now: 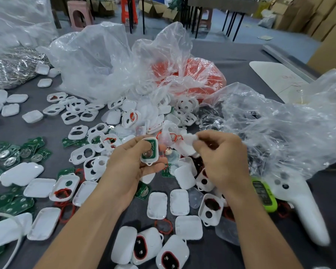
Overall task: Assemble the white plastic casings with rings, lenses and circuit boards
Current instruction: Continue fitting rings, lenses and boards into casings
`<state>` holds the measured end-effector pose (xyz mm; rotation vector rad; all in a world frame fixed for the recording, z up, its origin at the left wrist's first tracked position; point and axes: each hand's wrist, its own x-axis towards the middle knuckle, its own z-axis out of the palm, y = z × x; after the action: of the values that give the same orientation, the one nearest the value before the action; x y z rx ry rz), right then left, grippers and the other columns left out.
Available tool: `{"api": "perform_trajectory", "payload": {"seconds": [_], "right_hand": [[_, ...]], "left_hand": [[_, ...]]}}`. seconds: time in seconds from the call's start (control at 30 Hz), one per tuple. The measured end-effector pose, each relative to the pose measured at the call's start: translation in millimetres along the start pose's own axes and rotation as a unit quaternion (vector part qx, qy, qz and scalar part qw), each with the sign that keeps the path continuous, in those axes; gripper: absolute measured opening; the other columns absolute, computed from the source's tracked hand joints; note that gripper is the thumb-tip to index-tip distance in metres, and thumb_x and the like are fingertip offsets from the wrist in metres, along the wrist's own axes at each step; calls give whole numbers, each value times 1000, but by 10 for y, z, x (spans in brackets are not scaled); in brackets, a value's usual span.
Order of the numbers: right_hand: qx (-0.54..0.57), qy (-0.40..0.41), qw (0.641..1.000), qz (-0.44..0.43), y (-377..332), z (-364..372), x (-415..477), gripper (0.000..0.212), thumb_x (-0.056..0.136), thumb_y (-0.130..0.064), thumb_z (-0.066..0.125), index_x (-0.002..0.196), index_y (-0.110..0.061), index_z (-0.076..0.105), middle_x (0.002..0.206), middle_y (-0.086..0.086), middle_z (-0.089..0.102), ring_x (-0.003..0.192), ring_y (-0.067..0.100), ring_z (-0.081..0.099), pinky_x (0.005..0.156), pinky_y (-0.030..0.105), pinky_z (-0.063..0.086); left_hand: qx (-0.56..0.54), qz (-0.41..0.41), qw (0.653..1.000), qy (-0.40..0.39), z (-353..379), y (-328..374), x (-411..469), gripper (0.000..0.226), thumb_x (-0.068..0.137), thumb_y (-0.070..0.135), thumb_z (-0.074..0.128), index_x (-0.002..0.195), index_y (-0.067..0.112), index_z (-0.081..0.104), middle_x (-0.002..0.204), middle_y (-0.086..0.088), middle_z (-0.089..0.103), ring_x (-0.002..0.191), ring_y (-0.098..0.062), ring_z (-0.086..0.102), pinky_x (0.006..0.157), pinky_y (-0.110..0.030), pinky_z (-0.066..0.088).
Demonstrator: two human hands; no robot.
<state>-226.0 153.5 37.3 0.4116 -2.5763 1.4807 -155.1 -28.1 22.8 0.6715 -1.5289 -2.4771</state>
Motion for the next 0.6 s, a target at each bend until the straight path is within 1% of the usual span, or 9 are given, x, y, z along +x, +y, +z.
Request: {"api": "perform_trajectory", "payload": {"seconds": [0.03,0.1,0.17,0.27,0.33,0.37,0.47,0.53,0.6], "right_hand": [[99,-2,995,26,-31,-18,5,20,89,-14,76,82,-33,79,77,-16,75,71,3,70,67,17,54],[251,-46,965,65,-109,-43,1,27,90,-9,75,78,-32,80,81,-4,78,74,12,72,72,23,58],[304,-98,945,65,-165,-39,-17,24,89,-8,74,81,-29,81,83,1,78,76,14,71,73,22,58],[302,-122,944,53,-179,-15,-38,16,87,-4,75,91,-19,81,89,4,79,81,15,73,75,22,57],[294,-122,947,50,-186,8,-44,14,86,0,76,96,-10,79,89,4,80,81,14,74,75,21,57],[286,-122,949,44,-193,18,-45,16,86,1,76,94,-12,79,88,3,80,79,12,74,75,21,57],[238,-125,963,12,-190,37,-49,28,87,-1,76,86,-28,81,84,-5,79,77,11,74,74,22,59],[209,-129,969,-3,-171,52,-52,23,88,-5,77,89,-27,81,86,-4,80,81,17,75,78,30,62],[205,-139,969,-6,-156,76,-60,20,89,-7,76,91,-26,81,89,-3,80,84,19,75,79,31,62]], "left_hand": [[2,4,1000,1,1,5,-4,39,100,4,52,78,19,81,90,-17,78,66,-25,73,57,-28,61],[3,10,1000,7,15,13,-14,40,99,2,54,73,19,80,87,-17,77,64,-25,73,55,-29,61],[4,15,1000,6,32,5,-20,38,97,-1,56,73,17,79,87,-19,77,70,-28,75,60,-31,63],[6,22,1000,-5,43,-8,-30,36,95,-3,59,73,16,80,96,-25,76,87,-33,76,70,-33,64],[4,23,1000,-6,39,-12,-32,32,95,-3,60,76,14,79,98,-28,75,89,-34,76,70,-33,64],[2,23,1000,-5,35,-13,-28,29,95,-4,60,79,11,79,98,-28,75,88,-34,76,69,-33,63],[4,21,1000,-9,24,-21,-11,26,94,-6,58,86,10,78,99,-27,75,90,-34,77,69,-35,63],[7,19,1000,-20,22,-21,-11,25,94,-6,57,90,9,77,101,-24,76,92,-34,77,69,-35,63],[0,15,999,-31,17,-25,-12,26,96,-4,57,90,9,78,102,-20,77,92,-32,77,71,-36,64]]}}
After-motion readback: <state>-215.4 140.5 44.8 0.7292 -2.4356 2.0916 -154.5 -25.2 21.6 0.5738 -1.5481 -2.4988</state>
